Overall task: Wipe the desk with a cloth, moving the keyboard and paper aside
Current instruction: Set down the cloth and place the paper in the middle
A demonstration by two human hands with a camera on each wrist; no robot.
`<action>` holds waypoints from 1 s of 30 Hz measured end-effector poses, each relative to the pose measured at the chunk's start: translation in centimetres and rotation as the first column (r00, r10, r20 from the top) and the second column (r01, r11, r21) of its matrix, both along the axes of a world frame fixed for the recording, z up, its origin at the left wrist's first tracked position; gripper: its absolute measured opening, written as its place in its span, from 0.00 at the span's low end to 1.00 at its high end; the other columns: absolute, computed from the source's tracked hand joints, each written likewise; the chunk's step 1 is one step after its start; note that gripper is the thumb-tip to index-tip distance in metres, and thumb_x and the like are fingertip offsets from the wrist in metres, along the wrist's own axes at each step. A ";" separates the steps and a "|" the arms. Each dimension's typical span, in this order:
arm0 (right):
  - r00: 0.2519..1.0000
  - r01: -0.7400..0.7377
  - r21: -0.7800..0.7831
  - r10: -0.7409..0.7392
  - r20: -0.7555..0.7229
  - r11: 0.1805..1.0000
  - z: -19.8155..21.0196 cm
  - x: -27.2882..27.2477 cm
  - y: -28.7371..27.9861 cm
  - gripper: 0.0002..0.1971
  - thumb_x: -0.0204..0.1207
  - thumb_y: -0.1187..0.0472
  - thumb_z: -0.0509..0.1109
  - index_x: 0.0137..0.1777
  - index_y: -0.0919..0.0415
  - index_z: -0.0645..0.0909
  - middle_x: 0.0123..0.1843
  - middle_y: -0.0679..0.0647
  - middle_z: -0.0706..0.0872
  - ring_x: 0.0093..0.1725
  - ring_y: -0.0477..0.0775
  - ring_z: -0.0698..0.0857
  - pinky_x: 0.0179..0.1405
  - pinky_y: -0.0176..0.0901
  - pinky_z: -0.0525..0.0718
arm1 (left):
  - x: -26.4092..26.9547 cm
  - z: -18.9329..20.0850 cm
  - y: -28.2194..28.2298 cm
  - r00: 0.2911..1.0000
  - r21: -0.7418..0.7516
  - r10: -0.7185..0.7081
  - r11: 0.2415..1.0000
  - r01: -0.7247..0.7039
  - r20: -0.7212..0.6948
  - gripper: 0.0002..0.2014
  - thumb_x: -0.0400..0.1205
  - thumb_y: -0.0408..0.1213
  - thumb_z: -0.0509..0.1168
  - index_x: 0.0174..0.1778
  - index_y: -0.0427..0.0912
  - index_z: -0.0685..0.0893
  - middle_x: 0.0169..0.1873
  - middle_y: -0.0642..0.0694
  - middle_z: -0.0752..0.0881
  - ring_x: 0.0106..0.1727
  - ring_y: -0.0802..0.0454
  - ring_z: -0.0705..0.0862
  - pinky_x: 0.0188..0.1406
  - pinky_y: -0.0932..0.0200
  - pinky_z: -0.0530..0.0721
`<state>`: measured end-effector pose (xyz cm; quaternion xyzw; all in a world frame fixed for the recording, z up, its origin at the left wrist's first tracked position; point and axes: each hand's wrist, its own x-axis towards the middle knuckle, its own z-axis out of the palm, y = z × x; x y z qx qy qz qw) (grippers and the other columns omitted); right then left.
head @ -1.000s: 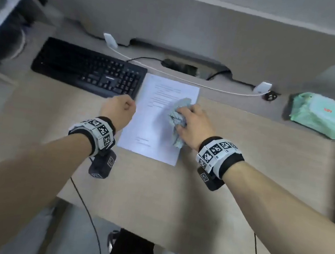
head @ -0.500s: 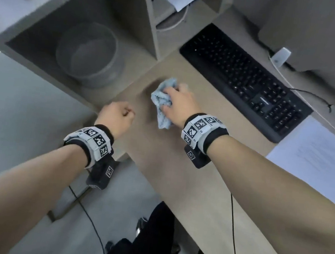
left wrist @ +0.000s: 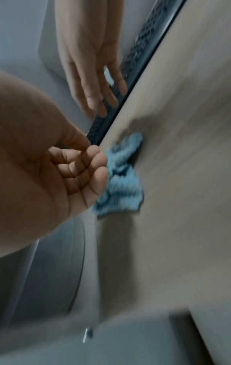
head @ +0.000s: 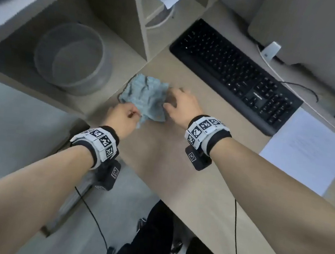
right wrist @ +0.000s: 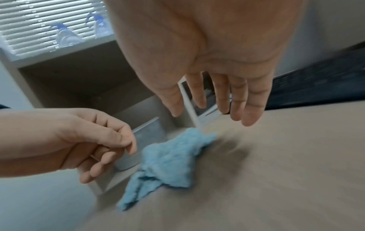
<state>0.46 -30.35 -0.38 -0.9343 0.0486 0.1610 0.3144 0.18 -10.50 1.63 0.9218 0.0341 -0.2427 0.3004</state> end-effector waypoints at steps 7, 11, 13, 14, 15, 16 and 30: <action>0.911 0.406 -0.094 -0.411 -0.036 0.909 1.3 -9.7 -16.2 0.23 0.83 0.52 0.65 0.75 0.58 0.73 0.69 0.60 0.77 0.67 0.64 0.79 0.64 0.50 0.75 | -0.9 -2.8 -14.3 0.974 -0.177 -0.182 0.972 0.156 -0.138 0.09 0.68 0.47 0.61 0.34 0.51 0.86 0.35 0.42 0.91 0.42 0.40 0.91 0.50 0.42 0.89; 0.756 0.649 -0.075 -0.653 -0.057 0.757 1.2 -16.3 -24.2 0.22 0.83 0.51 0.66 0.74 0.58 0.74 0.69 0.60 0.80 0.67 0.62 0.80 0.64 0.48 0.75 | -4.6 -2.3 -23.7 0.914 -0.234 -0.321 0.935 0.265 -0.247 0.03 0.73 0.43 0.66 0.39 0.53 0.85 0.42 0.45 0.89 0.47 0.39 0.89 0.55 0.40 0.88; 0.644 0.757 -0.074 -0.761 -0.078 0.649 0.7 -19.6 -27.9 0.23 0.82 0.51 0.67 0.73 0.59 0.74 0.68 0.60 0.82 0.67 0.62 0.80 0.65 0.49 0.77 | -6.8 -2.5 -27.9 0.887 -0.260 -0.360 0.921 0.290 -0.288 0.01 0.79 0.37 0.67 0.44 0.48 0.81 0.45 0.43 0.85 0.44 0.42 0.84 0.54 0.44 0.86; 0.587 0.803 -0.069 -0.805 -0.090 0.593 0.3 -21.0 -29.4 0.23 0.82 0.51 0.67 0.73 0.61 0.75 0.68 0.60 0.83 0.67 0.63 0.81 0.65 0.50 0.78 | -7.6 -2.7 -29.5 0.881 -0.258 -0.366 0.920 0.294 -0.299 0.03 0.80 0.37 0.67 0.47 0.46 0.80 0.46 0.42 0.84 0.44 0.44 0.82 0.54 0.46 0.85; 0.532 0.839 -0.070 -0.840 -0.108 0.540 0.1 -22.4 -30.8 0.23 0.81 0.51 0.68 0.72 0.62 0.75 0.67 0.60 0.83 0.67 0.63 0.81 0.65 0.49 0.78 | -8.4 -2.9 -31.0 0.878 -0.263 -0.375 0.916 0.302 -0.298 0.04 0.80 0.38 0.67 0.49 0.46 0.80 0.47 0.42 0.83 0.45 0.45 0.82 0.55 0.47 0.84; 0.477 0.869 -0.079 -0.869 -0.130 0.489 -0.2 -23.7 -32.1 0.23 0.81 0.52 0.68 0.72 0.63 0.75 0.67 0.61 0.84 0.67 0.64 0.81 0.64 0.49 0.79 | -9.1 -3.2 -32.4 0.873 -0.255 -0.377 0.917 0.306 -0.309 0.07 0.80 0.41 0.67 0.51 0.45 0.81 0.48 0.42 0.83 0.48 0.45 0.82 0.58 0.49 0.83; 0.200 0.980 0.112 -0.822 -0.533 0.165 -2.2 -27.8 -37.1 0.03 0.78 0.69 0.65 0.44 0.67 0.79 0.34 0.61 0.84 0.24 0.56 0.84 0.23 0.42 0.82 | -12.0 -3.9 -39.1 0.888 -0.092 -0.055 0.996 0.015 -0.456 0.18 0.79 0.43 0.68 0.61 0.36 0.84 0.50 0.45 0.86 0.49 0.45 0.84 0.55 0.53 0.81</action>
